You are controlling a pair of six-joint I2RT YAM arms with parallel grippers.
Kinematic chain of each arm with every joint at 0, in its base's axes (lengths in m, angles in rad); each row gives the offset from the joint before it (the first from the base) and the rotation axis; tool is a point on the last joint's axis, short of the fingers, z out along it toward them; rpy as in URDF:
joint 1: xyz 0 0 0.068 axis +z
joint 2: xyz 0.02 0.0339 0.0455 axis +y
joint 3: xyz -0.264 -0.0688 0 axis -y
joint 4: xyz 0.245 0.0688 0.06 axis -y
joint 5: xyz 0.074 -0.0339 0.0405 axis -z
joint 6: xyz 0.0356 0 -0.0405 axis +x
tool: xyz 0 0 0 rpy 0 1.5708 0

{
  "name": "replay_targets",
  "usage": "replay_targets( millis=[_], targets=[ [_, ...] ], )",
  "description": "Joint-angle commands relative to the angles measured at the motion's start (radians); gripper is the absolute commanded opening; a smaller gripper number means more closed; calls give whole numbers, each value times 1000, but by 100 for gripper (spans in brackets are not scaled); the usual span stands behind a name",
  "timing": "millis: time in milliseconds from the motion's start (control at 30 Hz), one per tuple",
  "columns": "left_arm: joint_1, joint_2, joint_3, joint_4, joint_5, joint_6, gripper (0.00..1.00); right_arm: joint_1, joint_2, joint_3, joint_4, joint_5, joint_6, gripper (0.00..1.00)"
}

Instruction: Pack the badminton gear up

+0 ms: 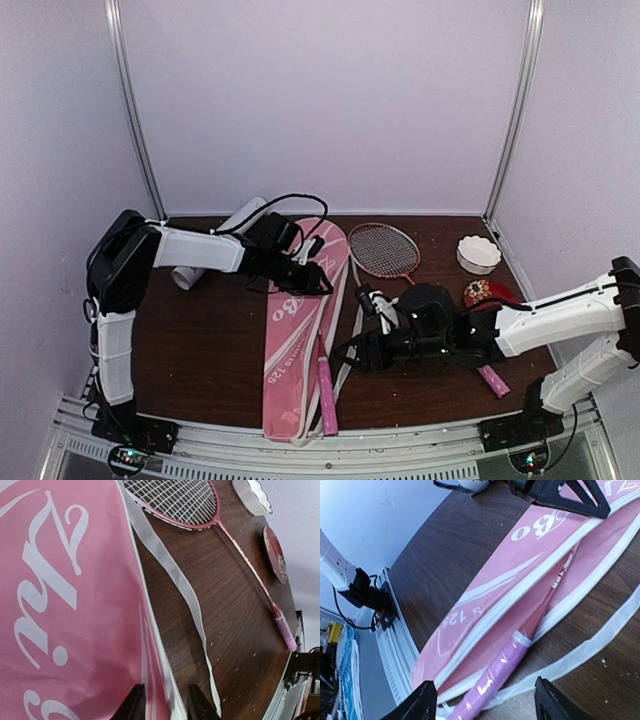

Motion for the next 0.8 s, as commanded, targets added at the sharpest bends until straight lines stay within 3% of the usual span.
replay_targets(
  millis=[0,67,167,300,400,567,767],
  targets=[
    [8,-70,39,-90,-25,106,43,61,-127,-85,-158,67,-196,68],
    [6,-148,1,-108,-67,118,51,126,-173,-116,-180,117,-227,68],
    [-1,-294,-102,-143,-142,110,57,197,-201,-154,-182,181,-262,68],
    [-99,-515,-323,-162,-285,25,55,276,-143,-147,-196,227,-309,69],
    [-199,-610,-463,-149,-313,-105,51,329,-54,-115,-180,252,-327,68],
    [-371,-674,-586,-114,-366,-292,48,364,53,-72,-118,255,-317,64],
    [-465,-665,-604,-136,-409,-366,51,378,131,-16,-116,261,-347,63]
  ],
)
